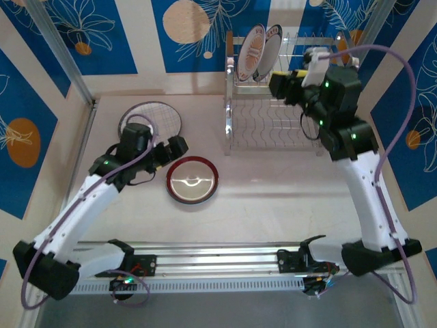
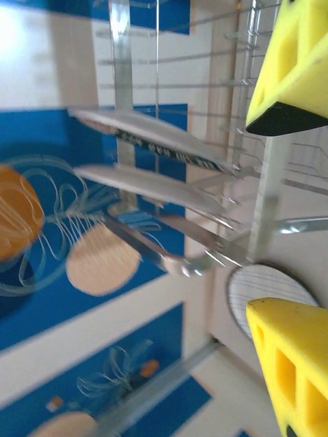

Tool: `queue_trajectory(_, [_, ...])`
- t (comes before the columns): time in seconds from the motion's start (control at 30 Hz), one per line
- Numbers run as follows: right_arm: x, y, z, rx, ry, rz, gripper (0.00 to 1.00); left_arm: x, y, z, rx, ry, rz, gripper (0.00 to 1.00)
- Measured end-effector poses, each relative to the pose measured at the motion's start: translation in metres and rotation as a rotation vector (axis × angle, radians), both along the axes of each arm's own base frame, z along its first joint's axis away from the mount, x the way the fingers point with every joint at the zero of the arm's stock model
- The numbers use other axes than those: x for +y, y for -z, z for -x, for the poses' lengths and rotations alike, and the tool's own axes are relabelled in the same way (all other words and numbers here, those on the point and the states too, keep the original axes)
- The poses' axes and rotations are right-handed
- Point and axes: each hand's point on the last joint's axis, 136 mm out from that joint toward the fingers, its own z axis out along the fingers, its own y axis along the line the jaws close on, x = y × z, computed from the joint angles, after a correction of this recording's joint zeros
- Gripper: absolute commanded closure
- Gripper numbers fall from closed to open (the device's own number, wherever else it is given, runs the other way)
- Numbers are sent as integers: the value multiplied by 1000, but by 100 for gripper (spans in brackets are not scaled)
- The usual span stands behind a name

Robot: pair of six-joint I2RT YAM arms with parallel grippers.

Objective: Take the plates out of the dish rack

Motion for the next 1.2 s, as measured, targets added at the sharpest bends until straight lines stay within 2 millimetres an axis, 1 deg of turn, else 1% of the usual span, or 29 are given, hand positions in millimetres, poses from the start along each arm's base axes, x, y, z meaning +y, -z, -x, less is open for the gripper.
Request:
queue_trajectory(0.07, [-3,-2,-21,27,28,-38,35,-1,-36,1,-120,9,60,0])
queue_trajectory(0.17, [-4,-1,-49,64,52,-77,35,-4,-83,5,-277,38,143,0])
queue_trajectory(0.23, [-5,4,-65,93,62,-94,35,-7,-115,11,-382,67,197,0])
queue_trajectory(0.33, [-8,12,-86,132,84,-107,37,-8,-158,21,-506,105,254,0])
queue_trajectory(0.4, [-9,16,-97,153,95,-111,38,-8,-180,28,-567,124,278,0])
queue_trajectory(0.57, [-9,23,-119,184,108,-113,41,-2,-225,45,-690,148,286,0])
queue_trajectory(0.63, [-9,28,-125,198,111,-110,43,1,-236,51,-726,151,280,0])
queue_trajectory(0.73, [-9,37,-133,220,119,-107,46,4,-241,56,-751,153,271,0])
queue_trajectory(0.87, [-9,46,-144,239,135,-103,49,3,-238,55,-742,156,258,0])
queue_trajectory(1.03, [-8,59,-153,266,143,-103,54,1,-230,51,-716,158,243,0])
queue_trajectory(1.2, [-7,67,-161,278,143,-100,58,1,-231,52,-717,162,244,0])
